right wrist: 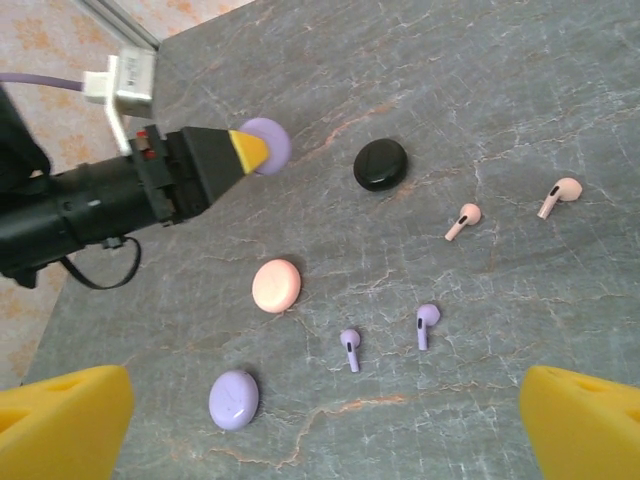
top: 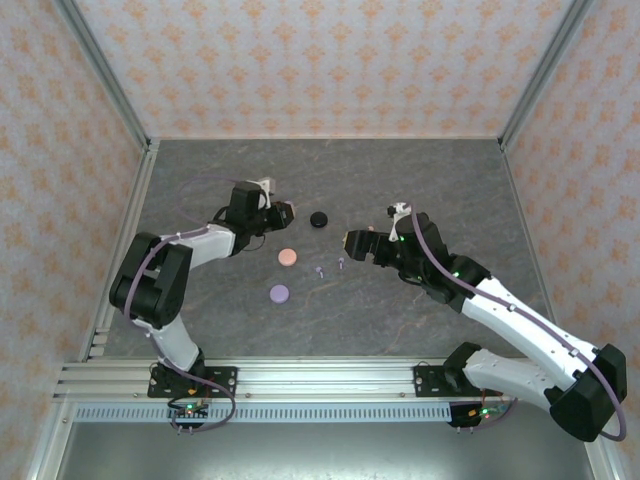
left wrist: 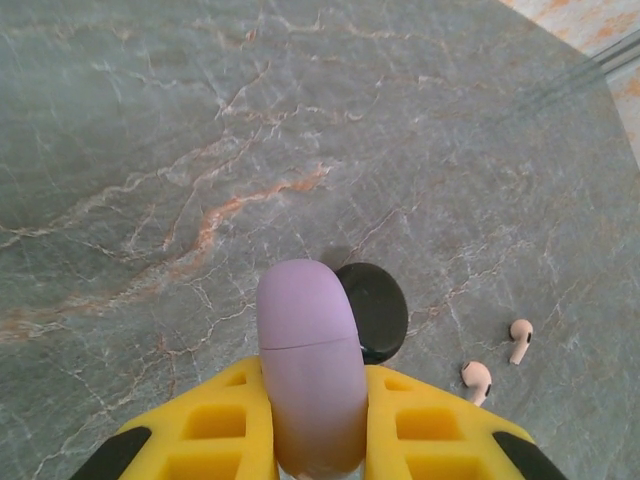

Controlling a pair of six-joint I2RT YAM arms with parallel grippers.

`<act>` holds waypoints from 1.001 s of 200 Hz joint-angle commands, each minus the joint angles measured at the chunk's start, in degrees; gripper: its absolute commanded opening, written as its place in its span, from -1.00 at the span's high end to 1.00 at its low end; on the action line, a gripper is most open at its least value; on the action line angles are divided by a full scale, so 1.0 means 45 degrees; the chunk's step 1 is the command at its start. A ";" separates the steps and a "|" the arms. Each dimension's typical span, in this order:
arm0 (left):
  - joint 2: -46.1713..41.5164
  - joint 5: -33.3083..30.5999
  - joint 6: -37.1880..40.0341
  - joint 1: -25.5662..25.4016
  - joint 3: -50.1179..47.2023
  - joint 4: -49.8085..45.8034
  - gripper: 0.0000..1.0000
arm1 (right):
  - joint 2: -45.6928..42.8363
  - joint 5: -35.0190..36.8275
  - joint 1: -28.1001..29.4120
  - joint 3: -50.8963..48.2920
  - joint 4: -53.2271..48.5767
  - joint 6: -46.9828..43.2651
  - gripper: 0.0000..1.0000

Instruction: Insert wireless bluetooth earbuds into charging case

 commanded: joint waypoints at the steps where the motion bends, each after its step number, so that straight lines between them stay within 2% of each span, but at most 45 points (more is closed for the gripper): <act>1: 0.0512 0.0718 -0.0470 0.0109 0.0735 0.0250 0.86 | -0.0218 -0.0049 -0.0072 -0.0090 0.0365 -0.0147 -0.98; 42: 0.1350 0.0972 -0.0881 0.0165 0.1033 0.0428 0.78 | -0.0179 -0.0106 -0.0073 -0.0063 0.0400 -0.0219 -0.99; 73: 0.1797 0.0962 -0.0802 0.0278 0.1174 0.0236 0.55 | -0.0220 -0.0325 -0.0072 -0.0224 0.0855 -0.0130 -0.98; 100: 0.1983 0.0738 -0.0907 0.0379 0.1084 0.0215 0.25 | -0.0252 -0.0427 -0.0091 -0.0405 0.1271 0.0185 -0.98; 123: 0.2010 0.0601 -0.0896 0.0456 0.0939 0.0241 0.12 | -0.0365 -0.0320 -0.0131 -0.0663 0.1560 0.0506 -0.98; 167: 0.1521 0.0265 -0.0785 0.0690 0.0552 0.0182 -0.02 | -0.0231 -0.0048 -0.0159 -0.0311 0.0686 0.0288 -0.98; 200: 0.0129 -0.0315 -0.0431 0.0792 0.0012 -0.0198 -0.12 | 0.0256 0.0181 -0.0161 0.0490 -0.0674 -0.0556 -0.99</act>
